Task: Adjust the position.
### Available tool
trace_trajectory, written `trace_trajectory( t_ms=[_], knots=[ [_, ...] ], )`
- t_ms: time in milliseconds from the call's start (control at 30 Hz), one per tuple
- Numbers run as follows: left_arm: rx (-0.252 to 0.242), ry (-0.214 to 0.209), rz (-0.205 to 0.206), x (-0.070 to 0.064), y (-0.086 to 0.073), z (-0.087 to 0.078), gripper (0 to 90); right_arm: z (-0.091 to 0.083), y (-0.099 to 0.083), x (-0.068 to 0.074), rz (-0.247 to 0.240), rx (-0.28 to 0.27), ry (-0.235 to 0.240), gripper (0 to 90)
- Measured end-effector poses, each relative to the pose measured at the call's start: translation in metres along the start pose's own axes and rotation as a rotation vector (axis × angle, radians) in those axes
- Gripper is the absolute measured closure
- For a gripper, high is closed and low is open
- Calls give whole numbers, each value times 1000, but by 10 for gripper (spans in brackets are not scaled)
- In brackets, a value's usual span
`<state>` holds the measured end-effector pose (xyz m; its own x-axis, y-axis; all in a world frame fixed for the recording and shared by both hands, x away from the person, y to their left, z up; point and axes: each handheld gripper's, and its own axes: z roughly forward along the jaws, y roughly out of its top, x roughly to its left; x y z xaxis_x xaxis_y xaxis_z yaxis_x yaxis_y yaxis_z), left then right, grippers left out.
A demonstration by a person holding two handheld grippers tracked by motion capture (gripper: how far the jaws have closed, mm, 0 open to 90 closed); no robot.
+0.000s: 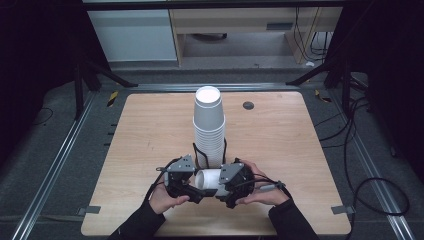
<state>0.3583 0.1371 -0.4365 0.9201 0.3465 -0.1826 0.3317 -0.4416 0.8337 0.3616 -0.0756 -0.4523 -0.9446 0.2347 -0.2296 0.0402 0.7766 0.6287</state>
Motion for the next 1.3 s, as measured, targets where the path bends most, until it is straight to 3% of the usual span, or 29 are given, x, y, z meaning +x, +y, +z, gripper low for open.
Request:
trace_trajectory(
  t_ms=[267,667,933,1300],
  knots=[
    [-9,-1,3,-1,1,-3,225,-1,-1,-1,14,-23,7,58],
    [-45,0,18,1,2,-13,228,-17,-4,-6,53,-91,-6,36],
    [-73,6,20,4,2,-22,228,-27,-10,-10,75,-104,-22,31],
    [-113,25,21,10,-1,-34,226,-46,-24,-16,193,-229,31,34]
  ],
)
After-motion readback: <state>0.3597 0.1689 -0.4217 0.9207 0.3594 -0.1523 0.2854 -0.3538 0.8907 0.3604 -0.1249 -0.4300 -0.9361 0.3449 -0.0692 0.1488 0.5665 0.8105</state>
